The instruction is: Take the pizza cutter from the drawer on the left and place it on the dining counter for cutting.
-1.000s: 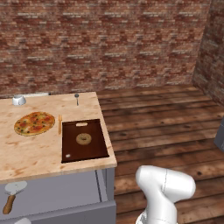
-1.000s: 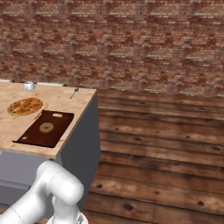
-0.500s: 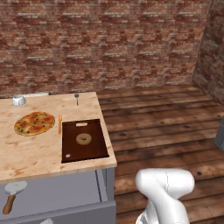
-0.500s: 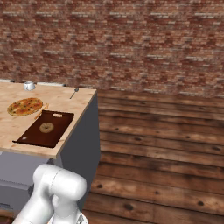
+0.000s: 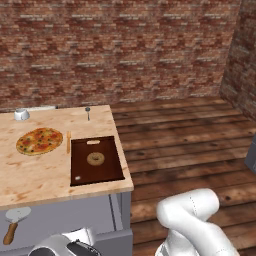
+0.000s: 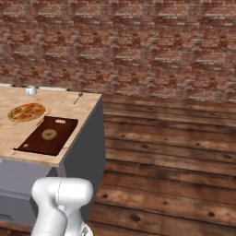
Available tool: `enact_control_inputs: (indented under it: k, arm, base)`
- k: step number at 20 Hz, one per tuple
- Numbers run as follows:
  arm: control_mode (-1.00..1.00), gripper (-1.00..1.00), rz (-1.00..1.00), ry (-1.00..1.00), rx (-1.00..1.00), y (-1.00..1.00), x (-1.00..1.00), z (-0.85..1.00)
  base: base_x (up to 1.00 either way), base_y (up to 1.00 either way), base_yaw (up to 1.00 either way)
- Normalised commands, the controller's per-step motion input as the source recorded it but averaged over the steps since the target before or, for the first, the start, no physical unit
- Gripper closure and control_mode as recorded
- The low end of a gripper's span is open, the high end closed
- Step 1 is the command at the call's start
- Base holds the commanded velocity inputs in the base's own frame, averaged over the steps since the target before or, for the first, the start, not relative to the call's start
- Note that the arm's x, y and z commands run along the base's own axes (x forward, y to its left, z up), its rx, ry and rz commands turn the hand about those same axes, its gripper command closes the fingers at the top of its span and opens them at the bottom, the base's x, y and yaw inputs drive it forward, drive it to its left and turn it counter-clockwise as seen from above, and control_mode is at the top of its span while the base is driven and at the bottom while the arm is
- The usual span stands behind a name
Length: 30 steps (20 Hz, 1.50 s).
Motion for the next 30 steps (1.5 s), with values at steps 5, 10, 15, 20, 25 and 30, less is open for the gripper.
enact_control_inputs:
  k: [5, 10, 15, 20, 25, 30]
  arm:
    - [-1.0, -1.0, -0.01, 0.2, 0.32, -0.74, 0.39, 0.22]
    - [-1.0, -1.0, 0.0, 0.12, 0.25, -0.58, 0.26, 0.03]
    - [-1.0, -1.0, 0.0, 0.2, 0.15, -0.25, 0.35, 0.0]
    - [-1.0, -1.0, 0.0, 0.28, 0.03, 0.0, 0.42, -0.05]
    - [-1.0, -1.0, 0.01, 0.26, 0.0, 0.0, 0.34, -0.14]
    - [-1.0, -1.0, 0.0, 0.12, 0.0, 0.04, 0.11, -0.28]
  base:
    - [0.0, 0.0, 0.0]
    - [0.0, 0.0, 0.0]
    - [0.0, 0.0, 0.0]
    - [0.0, 0.0, 0.0]
    - [0.0, 0.0, 0.0]
    - [0.0, 0.0, 0.0]
